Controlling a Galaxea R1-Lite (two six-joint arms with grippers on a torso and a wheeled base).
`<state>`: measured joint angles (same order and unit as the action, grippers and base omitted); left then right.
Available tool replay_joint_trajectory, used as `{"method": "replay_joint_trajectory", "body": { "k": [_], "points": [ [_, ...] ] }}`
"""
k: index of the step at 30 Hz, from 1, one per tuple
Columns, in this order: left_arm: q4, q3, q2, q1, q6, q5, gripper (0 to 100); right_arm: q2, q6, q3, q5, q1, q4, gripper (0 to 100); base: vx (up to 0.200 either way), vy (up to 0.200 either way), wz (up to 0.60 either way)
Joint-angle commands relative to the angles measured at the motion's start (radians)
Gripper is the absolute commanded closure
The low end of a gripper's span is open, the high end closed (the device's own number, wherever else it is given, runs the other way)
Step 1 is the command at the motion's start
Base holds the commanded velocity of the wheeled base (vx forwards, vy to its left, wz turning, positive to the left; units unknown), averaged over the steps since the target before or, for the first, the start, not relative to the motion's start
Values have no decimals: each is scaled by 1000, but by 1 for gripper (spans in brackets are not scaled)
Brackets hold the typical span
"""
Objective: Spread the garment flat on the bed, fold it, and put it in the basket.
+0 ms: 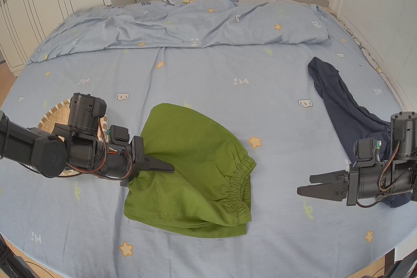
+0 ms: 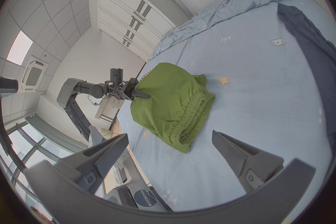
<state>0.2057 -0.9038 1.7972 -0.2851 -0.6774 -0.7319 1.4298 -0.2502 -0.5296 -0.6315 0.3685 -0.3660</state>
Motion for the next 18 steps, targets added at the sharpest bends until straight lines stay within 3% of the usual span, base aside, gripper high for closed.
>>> {"method": "replay_joint_trajectory", "body": {
  "k": [1, 10, 18],
  "points": [
    [0, -4, -2, 0, -1, 0, 100, -2, 0, -1, -1, 0, -1, 0, 0, 200, 0],
    [1, -6, 2, -2, 1, 2, 100, 0, 0, -3, -1, -10, -2, 0, 0, 200, 0],
    [-9, -55, 2, -20, 13, 23, 100, -2, 0, -3, -1, -13, -4, 0, 0, 0, 0]
  ]
}}
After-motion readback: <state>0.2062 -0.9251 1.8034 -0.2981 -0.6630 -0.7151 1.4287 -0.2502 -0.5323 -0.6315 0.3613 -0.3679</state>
